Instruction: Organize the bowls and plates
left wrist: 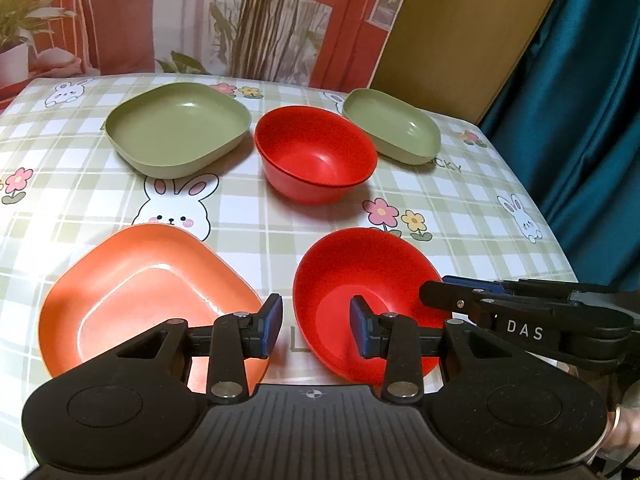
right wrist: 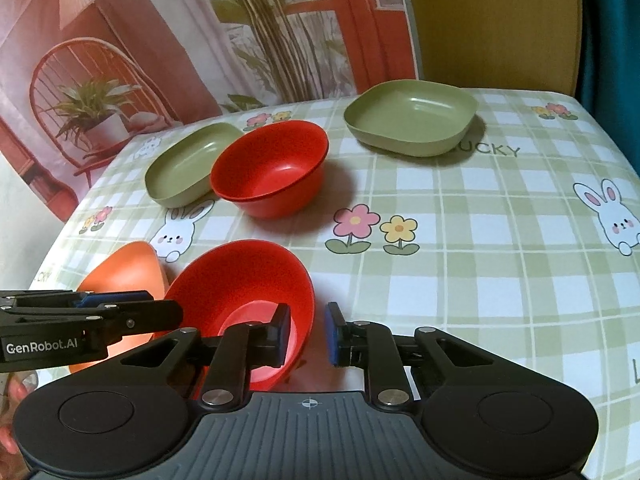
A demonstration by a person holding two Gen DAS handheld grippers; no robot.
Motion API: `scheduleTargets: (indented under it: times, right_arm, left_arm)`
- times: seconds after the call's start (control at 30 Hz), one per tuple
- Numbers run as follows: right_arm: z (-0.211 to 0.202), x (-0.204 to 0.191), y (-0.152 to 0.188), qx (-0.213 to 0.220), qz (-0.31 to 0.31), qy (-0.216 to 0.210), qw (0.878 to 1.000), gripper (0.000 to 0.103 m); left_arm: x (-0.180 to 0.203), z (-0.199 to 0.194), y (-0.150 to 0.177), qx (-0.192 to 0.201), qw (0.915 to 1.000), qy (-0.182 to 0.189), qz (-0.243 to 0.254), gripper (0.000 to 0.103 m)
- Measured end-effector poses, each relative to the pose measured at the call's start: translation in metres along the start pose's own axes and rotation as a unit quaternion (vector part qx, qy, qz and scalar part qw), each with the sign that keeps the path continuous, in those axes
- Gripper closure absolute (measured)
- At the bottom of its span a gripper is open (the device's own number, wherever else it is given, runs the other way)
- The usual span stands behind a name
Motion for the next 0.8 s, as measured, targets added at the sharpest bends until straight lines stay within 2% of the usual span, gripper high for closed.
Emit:
scheduleTargets:
  times: [0.17, 0.43, 0.5, 0.8]
  right_arm:
    - [-0.0002, 0.0019, 0.0037, -0.006, 0.004, -0.004, 1.0, 0.085]
    - [0.0013, 0.0001, 0.0065, -0.013, 0.004, -0.008, 1.0, 0.091]
    - [0.0008, 0.0, 0.0059, -0.012, 0.003, -0.008, 1.0, 0.095]
    - [-0.004, -0.0007, -0.001, 0.001, 0.004, -0.009, 1.0, 0.096]
  left_arm:
    - [0.002, 0.0039, 0.0029, -0.006, 1.0, 0.006, 0.004, 0.067]
    - [-0.004, 0.0082, 0.0052, -0.013, 0.9999, -0.002, -0.006, 0.093]
    - [-0.0049, 0.0078, 0.0043, -0.009, 0.9999, -0.006, -0.007, 0.093]
    - [-0.004, 0.0049, 0.0015, -0.003, 1.0, -0.005, -0.007, 0.094]
Point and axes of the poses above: each gripper's, at about its wrist camera, not at the fingertips, and z roughly the way its jaws point, x to its right, y to its underside, the point moved 9 cm from there along z, roughly the way its jaws point, and after that the axes turned 2 degrees about z, right-handed, at the moved point
